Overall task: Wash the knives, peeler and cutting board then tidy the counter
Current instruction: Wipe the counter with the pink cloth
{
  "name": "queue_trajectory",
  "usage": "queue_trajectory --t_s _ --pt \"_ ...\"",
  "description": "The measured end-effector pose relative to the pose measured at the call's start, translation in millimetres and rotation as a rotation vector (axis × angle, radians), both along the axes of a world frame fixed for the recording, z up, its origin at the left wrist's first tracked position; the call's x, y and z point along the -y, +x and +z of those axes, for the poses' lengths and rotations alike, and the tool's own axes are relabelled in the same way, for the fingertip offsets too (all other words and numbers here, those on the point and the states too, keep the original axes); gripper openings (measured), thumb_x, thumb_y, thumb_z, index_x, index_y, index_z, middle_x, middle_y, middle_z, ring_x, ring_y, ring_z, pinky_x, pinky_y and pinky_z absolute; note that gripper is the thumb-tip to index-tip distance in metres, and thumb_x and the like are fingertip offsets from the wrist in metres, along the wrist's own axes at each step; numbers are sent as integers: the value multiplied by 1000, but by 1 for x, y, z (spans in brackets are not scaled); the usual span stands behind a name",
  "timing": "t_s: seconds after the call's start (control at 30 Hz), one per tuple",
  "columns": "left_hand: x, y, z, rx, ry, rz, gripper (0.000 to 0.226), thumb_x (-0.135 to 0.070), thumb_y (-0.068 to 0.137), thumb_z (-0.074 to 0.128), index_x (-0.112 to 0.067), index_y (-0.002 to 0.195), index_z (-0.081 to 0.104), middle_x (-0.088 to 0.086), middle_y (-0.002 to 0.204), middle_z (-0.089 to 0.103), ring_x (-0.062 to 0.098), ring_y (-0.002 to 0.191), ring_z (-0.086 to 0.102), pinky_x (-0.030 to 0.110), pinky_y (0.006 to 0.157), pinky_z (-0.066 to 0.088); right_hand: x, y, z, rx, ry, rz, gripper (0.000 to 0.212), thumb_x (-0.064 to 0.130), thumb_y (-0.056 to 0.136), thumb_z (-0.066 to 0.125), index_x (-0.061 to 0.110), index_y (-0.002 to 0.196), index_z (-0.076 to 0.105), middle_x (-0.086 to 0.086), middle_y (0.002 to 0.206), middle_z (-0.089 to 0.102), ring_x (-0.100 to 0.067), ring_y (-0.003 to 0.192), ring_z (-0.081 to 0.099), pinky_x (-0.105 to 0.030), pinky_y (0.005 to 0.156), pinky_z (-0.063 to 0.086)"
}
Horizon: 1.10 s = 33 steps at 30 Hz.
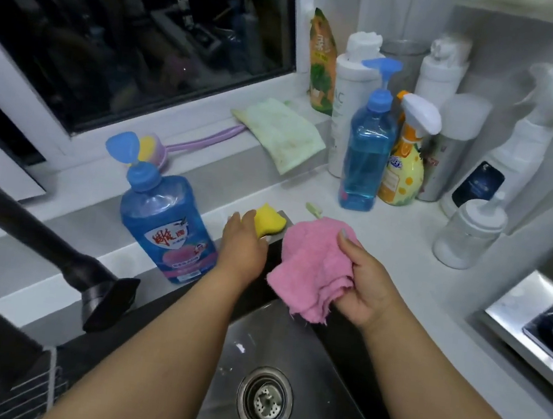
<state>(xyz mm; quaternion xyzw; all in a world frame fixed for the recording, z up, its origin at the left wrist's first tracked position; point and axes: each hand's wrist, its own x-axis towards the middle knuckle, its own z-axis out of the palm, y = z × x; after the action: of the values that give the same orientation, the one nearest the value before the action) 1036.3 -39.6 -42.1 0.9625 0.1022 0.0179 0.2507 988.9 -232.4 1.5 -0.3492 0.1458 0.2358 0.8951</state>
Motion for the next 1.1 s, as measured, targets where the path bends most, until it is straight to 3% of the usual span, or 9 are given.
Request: queue_trajectory --t_s 0.1,0.17,0.43,0.5,0.57,0.67,0.8,0.93,1.1 --pt "-2 20 -11 -119 111 26 68 -25 93 54 -13 150 20 23 151 26 39 141 20 45 117 17 -3 14 -1 7 -13 -65 33 22 95 52 13 126 56 -18 111 69 -30 108 64 -46 97 49" --pt "-3 26 -13 -121 144 36 70 -27 92 56 -14 150 18 24 144 35 40 134 29 44 112 23 -2 23 -3 19 -54 -92 37 22 95 53 11 131 52 -18 115 67 -30 111 63 -48 100 46" --pt "10 8 29 286 -133 106 46 -16 93 53 -10 137 41 22 123 49 35 113 47 32 88 35 -14 61 9 284 -597 -118 45 31 99 47 23 142 37 -1 122 59 -14 92 60 -28 73 48" --pt "7 6 47 365 -191 109 39 -18 94 52 -10 132 45 18 119 52 30 107 49 26 77 31 -28 72 12 413 -849 -69 33 29 101 41 26 134 39 6 106 53 -4 76 52 -17 60 46" --pt "6 5 64 395 -277 121 34 -20 95 52 -12 128 46 13 117 54 27 103 52 26 76 33 -52 79 9 517 -1010 54 19 25 101 36 22 117 46 -1 84 55 -15 63 53 -28 59 50" --pt "2 4 77 388 -428 132 30 -23 95 51 -17 125 48 9 112 59 25 99 57 31 79 44 -83 90 -26 699 -1397 419 36 29 98 32 21 130 46 -16 111 59 -32 100 60 -46 88 49" --pt "-4 1 83 373 -498 149 38 -28 95 52 -19 132 45 6 115 60 23 102 59 35 84 50 -108 99 -60 1002 -1811 724 50 32 98 38 28 147 30 -2 155 26 -24 143 19 -49 114 18" --pt "-6 -5 84 367 -538 161 39 -28 96 52 -22 133 45 2 115 59 17 101 58 28 78 46 -126 99 -60 980 -1733 797 39 31 95 49 37 133 45 2 148 36 -31 135 33 -58 102 34" --pt "-3 -5 83 355 -552 164 36 -27 95 53 -22 130 47 5 108 62 19 93 59 33 81 49 -109 68 -72 1051 -1599 722 42 26 98 44 32 139 45 3 153 30 -25 143 23 -47 114 24"
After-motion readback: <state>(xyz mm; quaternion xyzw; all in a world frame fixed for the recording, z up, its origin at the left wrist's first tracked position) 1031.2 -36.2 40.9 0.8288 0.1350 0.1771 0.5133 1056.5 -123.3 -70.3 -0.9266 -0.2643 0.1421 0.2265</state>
